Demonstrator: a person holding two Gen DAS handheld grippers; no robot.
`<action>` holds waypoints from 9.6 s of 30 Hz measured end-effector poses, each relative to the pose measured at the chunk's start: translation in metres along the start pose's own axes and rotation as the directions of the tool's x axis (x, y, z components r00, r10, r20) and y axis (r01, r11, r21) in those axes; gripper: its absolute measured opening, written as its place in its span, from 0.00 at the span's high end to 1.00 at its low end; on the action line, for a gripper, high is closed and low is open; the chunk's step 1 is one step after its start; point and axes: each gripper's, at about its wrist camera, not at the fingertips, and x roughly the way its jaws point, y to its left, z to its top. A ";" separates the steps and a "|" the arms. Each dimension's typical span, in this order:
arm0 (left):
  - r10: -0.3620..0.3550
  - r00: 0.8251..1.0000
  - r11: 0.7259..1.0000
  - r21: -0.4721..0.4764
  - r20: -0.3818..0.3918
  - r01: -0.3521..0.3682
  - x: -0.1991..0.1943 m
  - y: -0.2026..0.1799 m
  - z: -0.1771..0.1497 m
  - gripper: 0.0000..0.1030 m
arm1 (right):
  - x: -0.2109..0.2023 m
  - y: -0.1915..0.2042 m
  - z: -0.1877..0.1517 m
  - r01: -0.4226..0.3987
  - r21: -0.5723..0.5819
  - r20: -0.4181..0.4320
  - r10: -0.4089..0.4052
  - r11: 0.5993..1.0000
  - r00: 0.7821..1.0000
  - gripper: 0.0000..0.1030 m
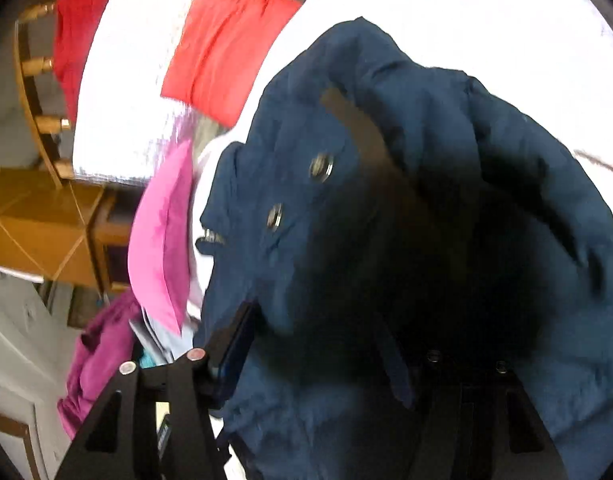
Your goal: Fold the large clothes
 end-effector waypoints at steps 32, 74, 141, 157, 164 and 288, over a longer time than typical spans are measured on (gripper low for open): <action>0.015 0.913 0.904 0.384 0.407 -0.187 -0.146 -0.095 -0.053 0.40 | -0.033 0.063 -0.034 0.083 -0.326 -0.068 -0.111 0.942 0.991 0.44; 0.241 0.966 0.851 0.459 0.092 -0.256 0.009 -0.058 -0.016 0.24 | 0.014 0.054 -0.017 0.154 -0.507 -0.102 -0.237 0.848 0.966 0.78; 0.127 0.939 0.966 0.256 -0.319 -0.044 -0.123 0.094 -0.157 0.48 | -0.180 -0.085 -0.108 -0.077 -0.588 -0.392 -0.201 0.805 0.898 0.63; 0.054 0.944 0.948 0.313 -0.326 0.054 -0.118 0.071 -0.160 0.74 | -0.181 -0.090 -0.123 -0.063 -0.644 -0.377 -0.245 0.763 0.893 0.72; -0.031 0.946 0.957 0.265 -0.324 0.122 -0.115 0.070 -0.152 0.74 | -0.180 -0.087 -0.120 -0.092 -0.605 -0.390 -0.194 0.791 0.900 0.72; 0.085 0.987 0.996 -0.018 0.136 -0.083 -0.066 0.035 -0.006 0.14 | -0.019 0.096 -0.028 0.028 -0.593 0.005 -0.032 0.805 0.999 0.40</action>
